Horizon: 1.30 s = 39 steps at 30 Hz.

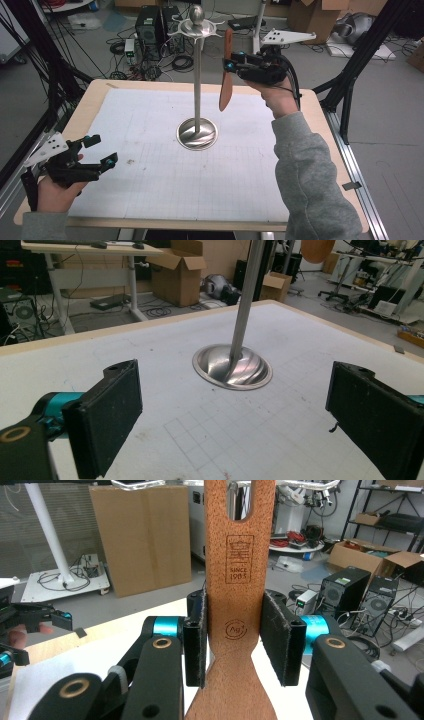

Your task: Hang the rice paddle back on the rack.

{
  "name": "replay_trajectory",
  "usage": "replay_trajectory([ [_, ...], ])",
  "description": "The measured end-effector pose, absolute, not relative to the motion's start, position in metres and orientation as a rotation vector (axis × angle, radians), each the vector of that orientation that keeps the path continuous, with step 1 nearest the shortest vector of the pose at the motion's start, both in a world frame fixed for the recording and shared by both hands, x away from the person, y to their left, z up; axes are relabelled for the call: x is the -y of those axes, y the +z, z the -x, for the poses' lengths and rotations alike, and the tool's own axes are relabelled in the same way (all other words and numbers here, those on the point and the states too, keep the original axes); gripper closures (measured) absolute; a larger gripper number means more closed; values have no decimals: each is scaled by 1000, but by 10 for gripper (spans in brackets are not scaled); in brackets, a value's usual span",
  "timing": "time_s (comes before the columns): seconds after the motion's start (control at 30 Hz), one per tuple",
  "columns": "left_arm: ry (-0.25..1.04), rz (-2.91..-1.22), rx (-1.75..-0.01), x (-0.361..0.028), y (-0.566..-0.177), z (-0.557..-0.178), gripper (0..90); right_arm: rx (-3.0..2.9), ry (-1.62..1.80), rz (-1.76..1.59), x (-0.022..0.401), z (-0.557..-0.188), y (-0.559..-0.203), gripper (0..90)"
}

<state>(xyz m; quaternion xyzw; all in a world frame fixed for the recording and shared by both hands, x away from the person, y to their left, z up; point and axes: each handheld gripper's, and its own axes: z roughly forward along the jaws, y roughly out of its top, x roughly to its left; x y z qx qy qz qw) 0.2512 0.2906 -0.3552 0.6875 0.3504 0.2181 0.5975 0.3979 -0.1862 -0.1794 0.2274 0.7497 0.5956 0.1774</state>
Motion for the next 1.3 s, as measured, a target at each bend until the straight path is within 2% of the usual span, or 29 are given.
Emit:
replay_trajectory([
  [1.3,506,-1591,-820,-294,-356,-252,83,-2138,1681,-640,171,-409,-181,646],
])
